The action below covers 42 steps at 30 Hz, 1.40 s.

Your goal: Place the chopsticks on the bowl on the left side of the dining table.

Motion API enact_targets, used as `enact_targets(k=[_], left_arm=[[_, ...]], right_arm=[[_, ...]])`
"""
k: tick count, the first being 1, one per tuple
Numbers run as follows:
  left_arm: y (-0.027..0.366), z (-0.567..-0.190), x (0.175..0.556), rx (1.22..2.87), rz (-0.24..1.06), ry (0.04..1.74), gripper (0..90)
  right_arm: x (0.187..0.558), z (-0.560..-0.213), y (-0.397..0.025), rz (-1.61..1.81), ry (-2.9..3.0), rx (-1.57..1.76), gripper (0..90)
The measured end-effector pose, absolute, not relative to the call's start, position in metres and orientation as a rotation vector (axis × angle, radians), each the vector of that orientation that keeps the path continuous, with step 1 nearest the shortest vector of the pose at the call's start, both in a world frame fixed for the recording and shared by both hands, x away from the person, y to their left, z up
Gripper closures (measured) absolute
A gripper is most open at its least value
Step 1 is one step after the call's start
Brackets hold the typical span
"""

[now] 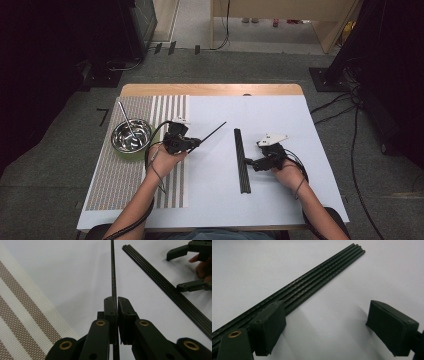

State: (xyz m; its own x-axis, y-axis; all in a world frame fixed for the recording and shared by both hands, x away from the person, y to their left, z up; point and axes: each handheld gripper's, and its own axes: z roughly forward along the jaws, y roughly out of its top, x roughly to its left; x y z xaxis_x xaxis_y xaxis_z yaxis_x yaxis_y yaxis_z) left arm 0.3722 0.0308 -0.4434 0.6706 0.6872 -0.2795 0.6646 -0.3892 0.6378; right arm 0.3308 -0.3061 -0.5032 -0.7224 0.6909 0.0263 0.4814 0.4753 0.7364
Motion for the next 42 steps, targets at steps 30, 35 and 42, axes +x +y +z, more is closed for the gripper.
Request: enact_targets(k=[30, 35, 42], left_arm=[[0.058, -0.432, 0.374, 2.113, 0.051, 1.073, 87.7], [0.062, -0.433, 0.375, 2.111, 0.056, 1.090, 87.7], [0.071, -0.429, 0.375, 2.093, 0.073, 1.103, 87.7]], right_arm=[[0.331, -0.503, -0.306, 1.093, 2.450, 1.001, 15.2], [0.331, -0.503, -0.306, 1.093, 2.450, 1.000, 15.2], [0.331, -0.503, -0.306, 1.093, 2.450, 1.002, 15.2]])
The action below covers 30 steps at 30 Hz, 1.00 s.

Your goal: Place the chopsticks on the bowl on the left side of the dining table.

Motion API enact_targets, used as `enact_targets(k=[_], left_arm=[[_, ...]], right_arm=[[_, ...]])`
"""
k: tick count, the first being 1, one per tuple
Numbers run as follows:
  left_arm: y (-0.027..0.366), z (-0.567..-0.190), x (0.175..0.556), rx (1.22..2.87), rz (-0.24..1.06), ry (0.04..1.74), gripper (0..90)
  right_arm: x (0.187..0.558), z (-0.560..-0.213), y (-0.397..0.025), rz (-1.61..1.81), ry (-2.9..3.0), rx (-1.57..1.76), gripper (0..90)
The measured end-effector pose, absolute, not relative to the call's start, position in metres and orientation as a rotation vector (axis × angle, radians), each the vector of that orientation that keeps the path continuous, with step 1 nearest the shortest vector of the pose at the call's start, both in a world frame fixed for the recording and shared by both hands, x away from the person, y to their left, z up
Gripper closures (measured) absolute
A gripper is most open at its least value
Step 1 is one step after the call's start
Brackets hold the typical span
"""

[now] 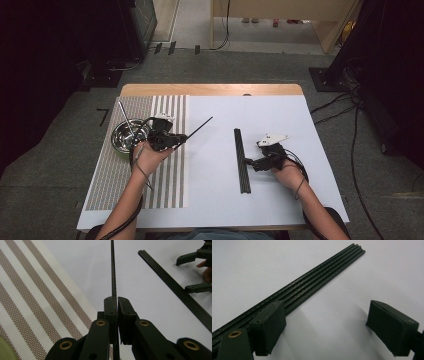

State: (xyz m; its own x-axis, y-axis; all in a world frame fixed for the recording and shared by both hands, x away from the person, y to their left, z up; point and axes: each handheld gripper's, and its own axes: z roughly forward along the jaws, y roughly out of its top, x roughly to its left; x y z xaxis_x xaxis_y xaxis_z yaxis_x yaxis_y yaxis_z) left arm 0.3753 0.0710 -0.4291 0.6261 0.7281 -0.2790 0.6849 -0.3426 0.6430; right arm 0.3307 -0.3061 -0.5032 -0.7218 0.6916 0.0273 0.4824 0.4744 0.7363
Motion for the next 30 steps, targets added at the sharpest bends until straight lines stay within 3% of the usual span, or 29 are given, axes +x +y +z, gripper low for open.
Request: enact_targets(k=[30], left_arm=[[0.104, -0.417, 0.374, 2.078, 0.147, 1.125, 87.7]], right_arm=[[0.331, -0.503, -0.306, 1.092, 2.450, 0.999, 15.2]])
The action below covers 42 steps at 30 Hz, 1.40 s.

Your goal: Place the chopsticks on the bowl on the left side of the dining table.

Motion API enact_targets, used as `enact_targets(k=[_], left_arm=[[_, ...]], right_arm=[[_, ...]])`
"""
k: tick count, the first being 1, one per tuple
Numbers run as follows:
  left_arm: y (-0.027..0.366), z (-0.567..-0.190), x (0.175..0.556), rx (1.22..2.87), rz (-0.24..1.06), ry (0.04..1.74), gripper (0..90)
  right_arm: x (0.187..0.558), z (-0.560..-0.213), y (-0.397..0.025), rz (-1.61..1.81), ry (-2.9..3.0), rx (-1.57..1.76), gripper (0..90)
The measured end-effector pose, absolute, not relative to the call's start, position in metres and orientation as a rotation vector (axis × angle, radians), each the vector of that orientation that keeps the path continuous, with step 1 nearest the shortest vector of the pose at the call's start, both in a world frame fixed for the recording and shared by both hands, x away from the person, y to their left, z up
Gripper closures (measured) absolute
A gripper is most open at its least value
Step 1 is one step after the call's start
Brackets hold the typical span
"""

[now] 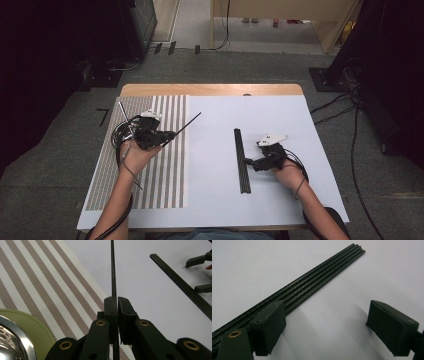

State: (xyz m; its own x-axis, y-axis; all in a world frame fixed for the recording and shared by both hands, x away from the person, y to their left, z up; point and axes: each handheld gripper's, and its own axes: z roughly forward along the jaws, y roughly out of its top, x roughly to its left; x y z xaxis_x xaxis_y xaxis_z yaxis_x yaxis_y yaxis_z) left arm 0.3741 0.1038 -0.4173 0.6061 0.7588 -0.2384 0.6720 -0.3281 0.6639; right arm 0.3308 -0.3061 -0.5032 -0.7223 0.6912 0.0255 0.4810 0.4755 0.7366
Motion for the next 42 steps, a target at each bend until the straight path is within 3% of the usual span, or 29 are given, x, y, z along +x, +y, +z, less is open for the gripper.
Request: enact_targets(k=[42], left_arm=[[0.155, -0.410, 0.372, 2.011, 0.199, 1.223, 87.6]], right_arm=[[0.331, -0.503, -0.306, 1.091, 2.451, 0.998, 15.2]])
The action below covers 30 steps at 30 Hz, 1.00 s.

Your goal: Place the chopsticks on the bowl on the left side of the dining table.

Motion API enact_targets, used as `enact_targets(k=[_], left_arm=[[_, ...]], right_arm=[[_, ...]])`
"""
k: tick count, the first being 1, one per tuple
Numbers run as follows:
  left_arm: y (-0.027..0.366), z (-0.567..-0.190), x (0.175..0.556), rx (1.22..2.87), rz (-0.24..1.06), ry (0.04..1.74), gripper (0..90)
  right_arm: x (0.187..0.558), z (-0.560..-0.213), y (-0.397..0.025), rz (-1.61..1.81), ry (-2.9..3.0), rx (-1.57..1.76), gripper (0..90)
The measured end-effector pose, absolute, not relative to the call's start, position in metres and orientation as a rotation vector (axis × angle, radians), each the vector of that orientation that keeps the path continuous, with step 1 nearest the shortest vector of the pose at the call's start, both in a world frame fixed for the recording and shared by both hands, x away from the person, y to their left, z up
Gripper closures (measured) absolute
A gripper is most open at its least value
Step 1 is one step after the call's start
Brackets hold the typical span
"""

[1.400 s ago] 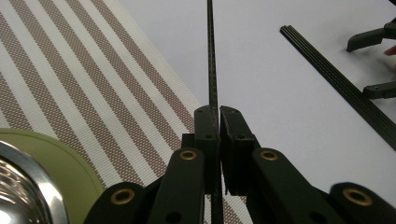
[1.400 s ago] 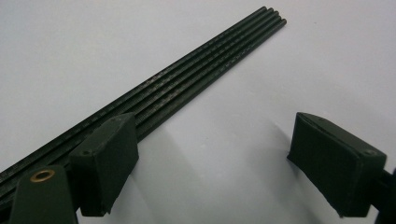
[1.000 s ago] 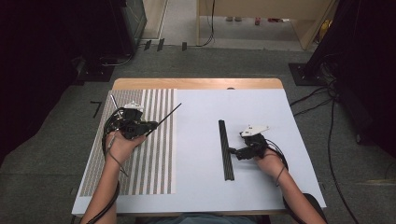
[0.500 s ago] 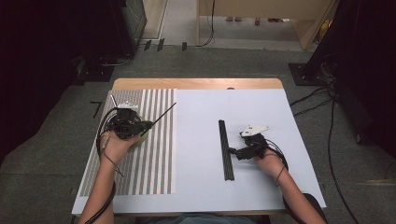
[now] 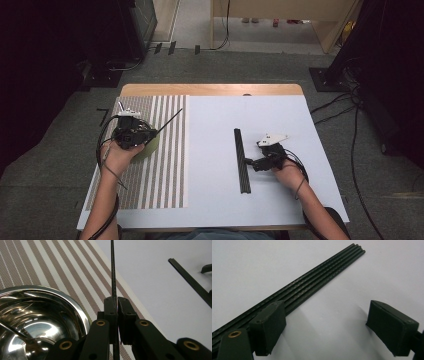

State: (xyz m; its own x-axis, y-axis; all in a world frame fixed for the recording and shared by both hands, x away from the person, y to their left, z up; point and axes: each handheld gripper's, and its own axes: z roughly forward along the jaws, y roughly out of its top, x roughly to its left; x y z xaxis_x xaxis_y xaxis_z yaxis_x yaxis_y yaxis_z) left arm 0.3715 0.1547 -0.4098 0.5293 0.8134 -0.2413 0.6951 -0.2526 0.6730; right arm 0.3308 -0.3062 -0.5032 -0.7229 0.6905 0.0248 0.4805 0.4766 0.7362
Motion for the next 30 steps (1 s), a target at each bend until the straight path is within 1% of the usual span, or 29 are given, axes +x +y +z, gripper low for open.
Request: enact_targets(k=[30], left_arm=[[0.184, -0.412, 0.370, 2.002, 0.242, 1.260, 87.6]], right_arm=[[0.331, -0.503, -0.306, 1.091, 2.451, 0.998, 15.2]])
